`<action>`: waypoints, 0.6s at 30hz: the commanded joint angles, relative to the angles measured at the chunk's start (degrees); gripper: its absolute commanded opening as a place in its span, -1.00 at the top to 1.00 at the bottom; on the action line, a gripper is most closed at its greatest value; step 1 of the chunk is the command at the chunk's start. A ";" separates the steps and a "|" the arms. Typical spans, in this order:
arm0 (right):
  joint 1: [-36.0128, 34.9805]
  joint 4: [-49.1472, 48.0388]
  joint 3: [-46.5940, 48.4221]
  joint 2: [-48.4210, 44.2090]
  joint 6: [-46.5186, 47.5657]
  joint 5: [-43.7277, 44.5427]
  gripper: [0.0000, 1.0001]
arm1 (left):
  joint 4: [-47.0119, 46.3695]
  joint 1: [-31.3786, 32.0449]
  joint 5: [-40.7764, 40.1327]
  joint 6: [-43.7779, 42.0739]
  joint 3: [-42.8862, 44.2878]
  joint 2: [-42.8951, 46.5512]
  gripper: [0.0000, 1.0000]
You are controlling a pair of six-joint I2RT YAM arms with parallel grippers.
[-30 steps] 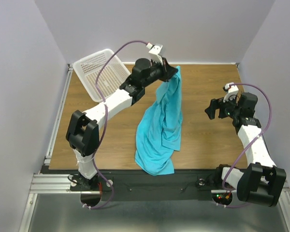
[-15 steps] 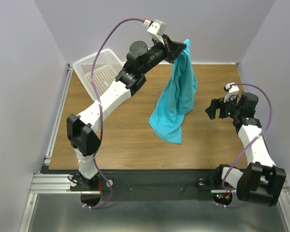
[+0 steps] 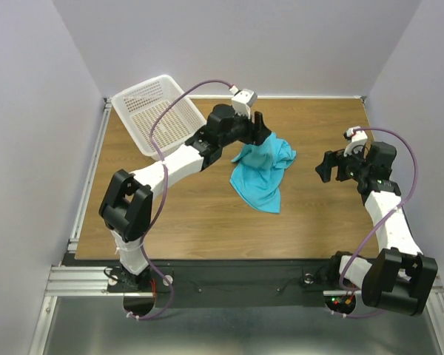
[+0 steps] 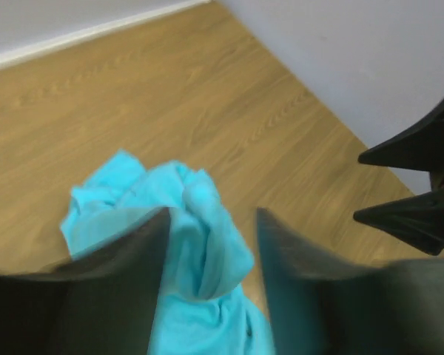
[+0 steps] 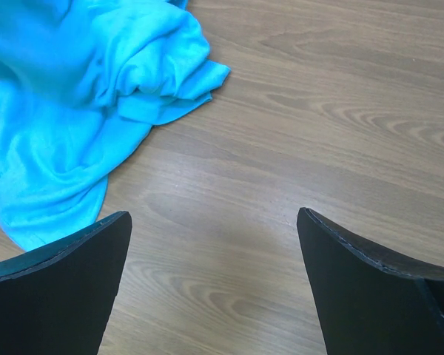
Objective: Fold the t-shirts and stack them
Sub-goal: Flatten the tshirt out
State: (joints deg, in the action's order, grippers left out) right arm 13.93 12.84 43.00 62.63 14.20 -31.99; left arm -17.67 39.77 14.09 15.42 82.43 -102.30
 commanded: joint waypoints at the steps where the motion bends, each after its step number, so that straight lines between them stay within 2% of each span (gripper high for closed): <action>1: 0.57 -2.12 -0.55 -0.14 0.66 -1.23 -1.00 | -3.60 0.22 -5.99 -3.73 -3.50 8.42 -0.53; 3: 0.66 -2.03 -0.55 0.03 0.66 -1.50 -1.00 | -3.42 0.22 -9.77 -5.92 -6.75 12.27 -0.77; 5: 0.74 -2.03 -0.73 0.12 0.74 -2.37 -1.00 | -3.42 0.31 -13.53 -8.11 -10.25 16.40 -0.92; 8: 0.74 -2.03 -1.08 -0.05 1.27 -5.09 -1.00 | -3.34 0.22 -18.55 -10.05 -15.87 20.81 -0.97; 11: 0.83 -1.94 -2.39 -0.75 4.16 -10.89 -1.00 | -3.25 0.31 -22.78 -10.67 -22.72 29.14 -0.97; 14: 0.74 -1.77 -3.45 -1.20 6.36 -15.71 -1.00 | -2.72 0.13 -26.46 -8.92 -29.58 34.43 -0.97; 18: 0.74 0.16 -2.58 2.58 9.53 -19.77 -1.00 | 1.13 -0.22 -28.15 -6.90 -35.84 44.09 -0.97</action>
State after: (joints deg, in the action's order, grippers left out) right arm 14.28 13.10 39.20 63.29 19.31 -44.80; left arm -18.92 39.68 -9.50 7.66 51.42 -63.92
